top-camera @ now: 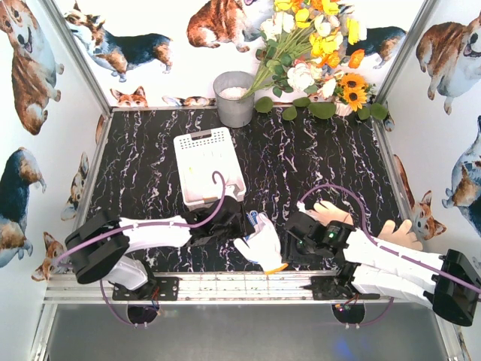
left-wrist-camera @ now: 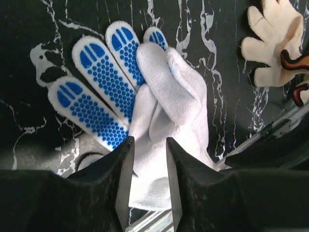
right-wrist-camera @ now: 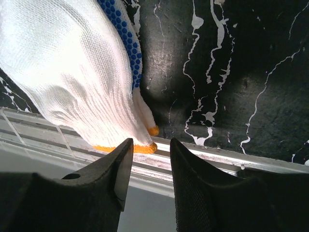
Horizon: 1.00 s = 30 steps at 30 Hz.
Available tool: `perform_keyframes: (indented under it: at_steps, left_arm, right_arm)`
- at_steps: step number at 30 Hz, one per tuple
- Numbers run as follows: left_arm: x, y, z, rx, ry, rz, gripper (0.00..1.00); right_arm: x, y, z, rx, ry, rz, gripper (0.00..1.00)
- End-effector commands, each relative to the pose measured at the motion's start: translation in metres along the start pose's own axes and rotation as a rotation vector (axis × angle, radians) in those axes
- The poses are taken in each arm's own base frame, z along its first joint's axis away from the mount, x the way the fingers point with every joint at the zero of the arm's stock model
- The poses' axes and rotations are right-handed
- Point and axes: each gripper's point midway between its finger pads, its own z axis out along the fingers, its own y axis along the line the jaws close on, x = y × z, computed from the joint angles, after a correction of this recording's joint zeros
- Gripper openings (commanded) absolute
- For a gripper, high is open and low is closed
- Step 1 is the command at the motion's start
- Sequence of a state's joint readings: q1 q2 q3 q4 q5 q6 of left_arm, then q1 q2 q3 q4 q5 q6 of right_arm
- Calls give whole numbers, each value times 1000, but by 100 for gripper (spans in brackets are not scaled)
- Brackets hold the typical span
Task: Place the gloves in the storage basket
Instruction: Pair the glove with the glove.
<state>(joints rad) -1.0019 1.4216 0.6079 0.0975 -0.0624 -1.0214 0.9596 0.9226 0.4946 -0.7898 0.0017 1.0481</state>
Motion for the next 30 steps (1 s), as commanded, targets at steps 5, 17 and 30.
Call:
perform_keyframes:
  at_steps: [5, 17, 30]
  left_arm:
    - [-8, 12, 8, -101, -21, -5, 28]
    - [-2, 4, 18, -47, -3, -7, 26]
    - [-8, 11, 2, -82, -26, 10, 27]
  right_arm:
    - [-16, 10, -7, -35, -71, 10, 40]
    - [-50, 51, -43, -128, -179, -65, 44]
    - [-81, 106, -31, -284, -249, 219, 44]
